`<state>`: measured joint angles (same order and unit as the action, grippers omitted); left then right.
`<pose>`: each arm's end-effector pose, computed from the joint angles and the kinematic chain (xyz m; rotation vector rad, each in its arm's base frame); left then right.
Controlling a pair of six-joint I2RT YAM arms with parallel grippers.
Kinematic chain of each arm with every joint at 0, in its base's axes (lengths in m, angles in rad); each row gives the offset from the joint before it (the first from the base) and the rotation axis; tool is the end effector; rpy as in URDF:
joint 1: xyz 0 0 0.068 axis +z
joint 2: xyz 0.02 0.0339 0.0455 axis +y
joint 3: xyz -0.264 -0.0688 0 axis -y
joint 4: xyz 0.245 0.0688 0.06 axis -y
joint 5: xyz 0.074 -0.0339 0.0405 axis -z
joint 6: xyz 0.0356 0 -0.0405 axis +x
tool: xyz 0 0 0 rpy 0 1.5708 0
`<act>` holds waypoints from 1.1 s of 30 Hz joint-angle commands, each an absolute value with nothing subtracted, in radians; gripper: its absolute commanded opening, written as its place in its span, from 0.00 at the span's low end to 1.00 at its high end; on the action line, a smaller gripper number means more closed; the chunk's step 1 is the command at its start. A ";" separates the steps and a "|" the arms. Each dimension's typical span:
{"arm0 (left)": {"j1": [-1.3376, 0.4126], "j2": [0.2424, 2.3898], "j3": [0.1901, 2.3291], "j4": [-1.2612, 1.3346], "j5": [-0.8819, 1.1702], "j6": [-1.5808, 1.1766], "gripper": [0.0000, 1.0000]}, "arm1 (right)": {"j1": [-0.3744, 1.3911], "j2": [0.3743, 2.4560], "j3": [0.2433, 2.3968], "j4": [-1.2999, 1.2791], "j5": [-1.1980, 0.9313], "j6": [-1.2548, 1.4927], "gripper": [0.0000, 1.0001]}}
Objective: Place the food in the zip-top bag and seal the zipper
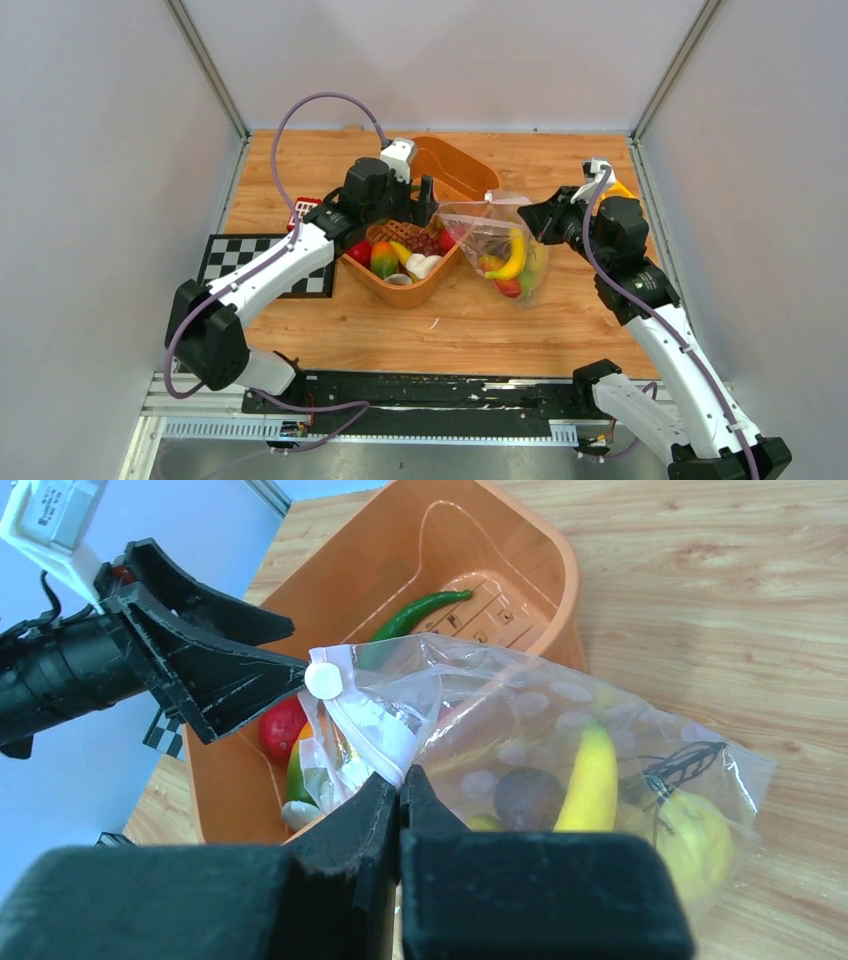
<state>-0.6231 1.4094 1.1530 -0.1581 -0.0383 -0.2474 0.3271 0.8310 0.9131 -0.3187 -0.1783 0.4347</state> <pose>0.2688 -0.1915 0.3258 0.3530 1.9922 -0.5215 0.1753 0.0662 0.3628 -0.0307 1.8596 0.6971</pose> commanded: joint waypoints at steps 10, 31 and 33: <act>-0.546 1.333 1.175 -0.073 0.502 -0.236 1.00 | 0.311 0.837 0.948 -0.285 -0.132 0.408 0.00; -0.486 1.410 1.193 -0.493 0.069 -0.120 1.00 | 0.311 0.851 0.955 -0.304 -0.131 0.387 0.00; -0.486 1.475 1.204 -0.535 0.087 -0.115 1.00 | 0.312 0.854 0.953 -0.300 -0.134 0.387 0.00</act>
